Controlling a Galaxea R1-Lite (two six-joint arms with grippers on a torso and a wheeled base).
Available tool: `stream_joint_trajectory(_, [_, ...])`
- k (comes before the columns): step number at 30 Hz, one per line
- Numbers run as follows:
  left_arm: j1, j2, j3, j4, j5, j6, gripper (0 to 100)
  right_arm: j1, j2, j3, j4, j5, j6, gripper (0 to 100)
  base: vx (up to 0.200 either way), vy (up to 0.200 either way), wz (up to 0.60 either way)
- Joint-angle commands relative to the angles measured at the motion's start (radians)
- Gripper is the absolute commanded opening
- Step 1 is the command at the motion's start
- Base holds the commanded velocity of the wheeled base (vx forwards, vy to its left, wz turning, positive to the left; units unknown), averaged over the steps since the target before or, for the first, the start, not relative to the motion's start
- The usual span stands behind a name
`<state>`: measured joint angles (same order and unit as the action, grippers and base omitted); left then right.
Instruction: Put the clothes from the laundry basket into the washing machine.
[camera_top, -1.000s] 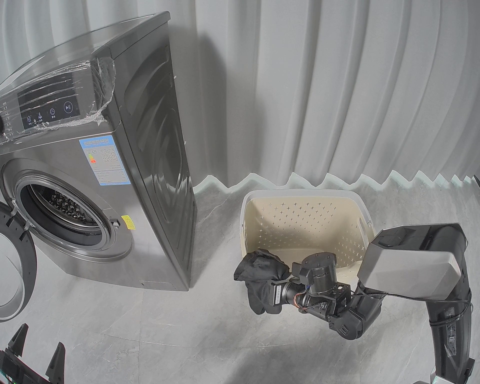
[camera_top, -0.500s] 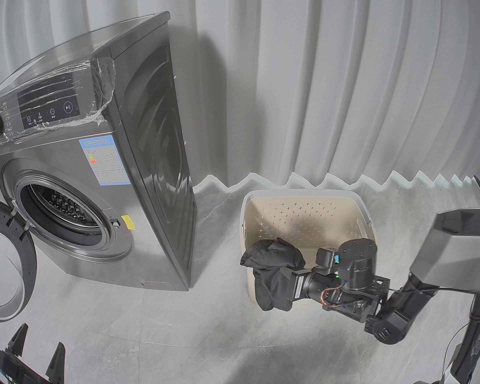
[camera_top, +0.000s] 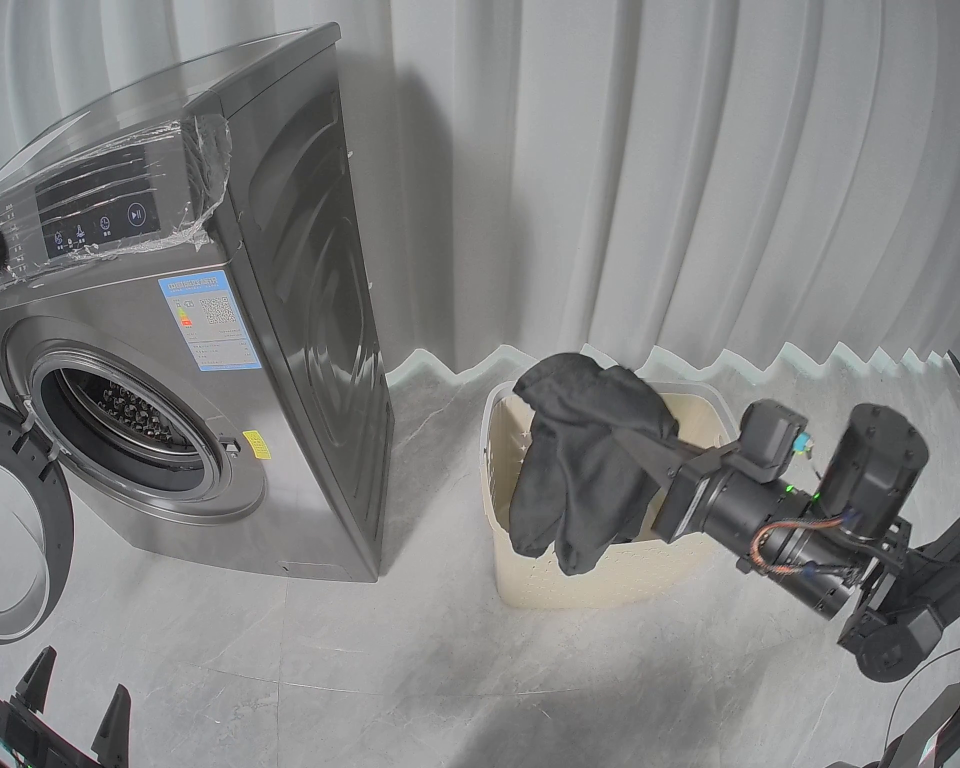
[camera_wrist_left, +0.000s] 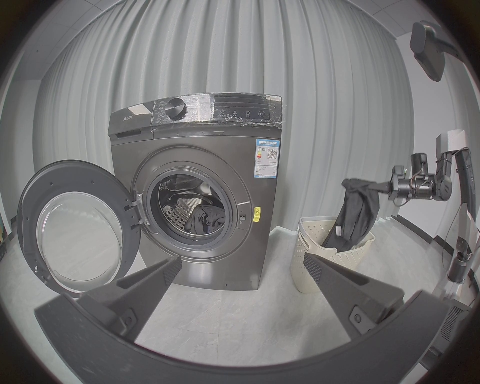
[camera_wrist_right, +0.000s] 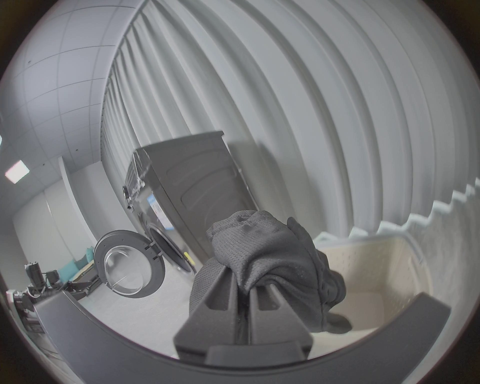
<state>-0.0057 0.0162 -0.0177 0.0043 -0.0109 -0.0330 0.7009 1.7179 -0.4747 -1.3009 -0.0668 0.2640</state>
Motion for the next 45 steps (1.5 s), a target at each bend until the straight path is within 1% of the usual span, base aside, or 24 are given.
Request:
stream_joint_trajectory(1, [0.000, -0.016, 0.015, 0.000, -0.001, 0.001, 100, -0.037, -0.113, -0.024, 0.000, -0.001, -0.045, 0, 0.000, 0.000, 0.00])
stream_joint_trajectory(4, [0.000, -0.016, 0.015, 0.000, -0.003, 0.004, 100, -0.060, -0.121, -0.033, 0.002, 0.001, -0.072, 0, 0.000, 0.000, 0.00])
stream_joint_trajectory(7, [0.000, -0.016, 0.016, 0.000, -0.003, -0.004, 100, -0.063, -0.170, -0.030, 0.015, 0.004, -0.078, 0, 0.000, 0.000, 0.00])
stream_joint_trajectory(10, [0.000, -0.016, 0.016, 0.000, -0.003, -0.002, 100, -0.046, -0.202, -0.024, 0.022, 0.010, -0.078, 0, -0.067, 0.000, 0.00])
stream_joint_trajectory(11, [0.000, -0.016, 0.015, 0.000, -0.003, -0.002, 100, -0.046, -0.216, -0.021, 0.020, 0.009, -0.086, 0, -0.200, 0.000, 0.00])
stream_joint_trajectory(12, [0.000, -0.016, 0.016, 0.000, -0.001, -0.002, 100, -0.050, -0.221, -0.021, 0.020, 0.009, -0.105, 0, -0.200, 0.000, 0.00])
stream_joint_trajectory(14, [0.000, -0.016, 0.015, 0.000, -0.003, -0.004, 100, -0.058, -0.222, -0.018, 0.020, 0.010, -0.118, 0, -0.200, 0.000, 0.00])
stream_joint_trajectory(18, [0.000, -0.016, 0.015, 0.000, -0.001, -0.005, 100, -0.044, -0.213, -0.016, 0.011, 0.012, -0.112, 0, -0.200, 0.000, 0.00])
stream_joint_trajectory(21, [0.000, -0.016, 0.015, 0.000, -0.003, -0.001, 100, -0.041, -0.175, -0.012, -0.005, 0.005, -0.108, 0, -0.200, 0.000, 0.00])
stream_joint_trajectory(33, [0.000, -0.016, 0.015, 0.002, -0.001, -0.001, 100, -0.038, -0.153, -0.015, -0.021, 0.001, -0.108, 0, 0.000, 0.000, 0.00])
stream_joint_trajectory(38, [0.000, -0.016, 0.015, 0.002, -0.001, -0.005, 100, -0.038, -0.149, -0.018, -0.021, 0.001, -0.108, 0, 0.000, 0.200, 0.00])
stream_joint_trajectory(45, [0.000, -0.016, 0.015, 0.000, -0.001, -0.004, 100, -0.029, -0.150, -0.027, -0.021, 0.001, -0.111, 0, 0.000, 0.200, 0.00])
